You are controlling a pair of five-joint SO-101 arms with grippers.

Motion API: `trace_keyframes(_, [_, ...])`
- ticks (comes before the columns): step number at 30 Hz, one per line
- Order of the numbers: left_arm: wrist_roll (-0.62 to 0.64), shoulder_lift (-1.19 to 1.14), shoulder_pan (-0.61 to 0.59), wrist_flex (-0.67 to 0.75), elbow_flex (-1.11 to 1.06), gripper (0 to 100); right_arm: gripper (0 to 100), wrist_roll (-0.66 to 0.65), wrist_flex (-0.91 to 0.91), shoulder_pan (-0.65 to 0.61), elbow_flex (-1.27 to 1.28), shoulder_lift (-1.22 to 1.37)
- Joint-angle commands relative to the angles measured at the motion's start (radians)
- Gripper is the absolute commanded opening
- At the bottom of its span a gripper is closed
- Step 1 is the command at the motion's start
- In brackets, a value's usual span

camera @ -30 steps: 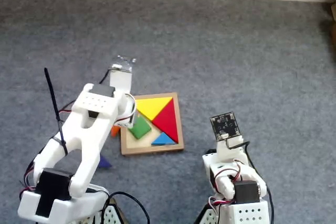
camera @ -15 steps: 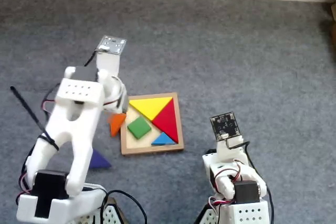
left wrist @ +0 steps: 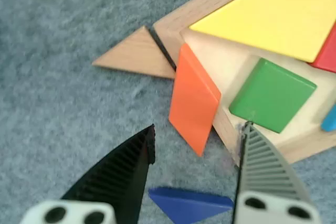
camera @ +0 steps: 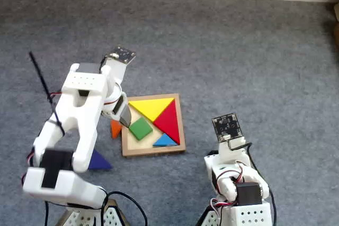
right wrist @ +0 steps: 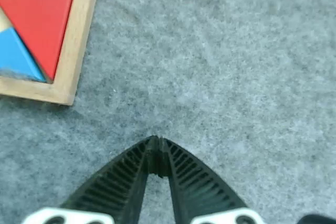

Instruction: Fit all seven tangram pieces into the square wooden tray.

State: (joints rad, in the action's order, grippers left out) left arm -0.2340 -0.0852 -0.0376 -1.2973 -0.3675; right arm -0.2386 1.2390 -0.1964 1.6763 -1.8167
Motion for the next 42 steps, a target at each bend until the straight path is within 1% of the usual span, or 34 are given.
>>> trace_keyframes(1, [-0.015, -0.051, 0.004, 0.002, 0.085, 22, 0.8, 0.0, 0.005, 0.012, 0.128, -0.004])
trace_keyframes(5, [-0.015, -0.116, 0.008, 0.037, 0.097, 18, 0.8, 0.0, 0.005, 0.012, 0.128, -0.004])
trace_keyframes(9, [-0.015, -0.157, 0.042, 0.04, 0.101, 16, 0.8, 0.0, 0.005, 0.012, 0.128, -0.004])
trace_keyframes(16, [-0.006, -0.096, 0.136, 0.035, 0.093, 12, 0.8, 0.0, 0.005, 0.012, 0.128, -0.004])
trace_keyframes(20, [0.068, -0.054, 0.171, 0.035, 0.093, 12, 0.8, 0.0, 0.005, 0.012, 0.128, -0.004])
trace_keyframes(26, [0.087, -0.068, 0.202, 0.035, 0.099, 12, 0.8, 0.0, 0.005, 0.012, 0.128, -0.004])
trace_keyframes(28, [0.123, -0.088, 0.194, 0.035, 0.101, 15, 0.8, 0.0, 0.005, 0.012, 0.128, -0.004])
trace_keyframes(32, [0.195, -0.099, 0.162, 0.035, 0.104, 26, 0.8, 0.0, 0.005, 0.012, 0.128, -0.004])
trace_keyframes(35, [0.204, -0.061, 0.162, 0.032, 0.102, 26, 0.8, 0.0, 0.005, 0.012, 0.128, -0.004])
trace_keyframes(42, [0.206, 0.114, 0.213, -0.101, 0.096, 26, 0.8, 0.0, 0.005, 0.012, 0.128, -0.004])
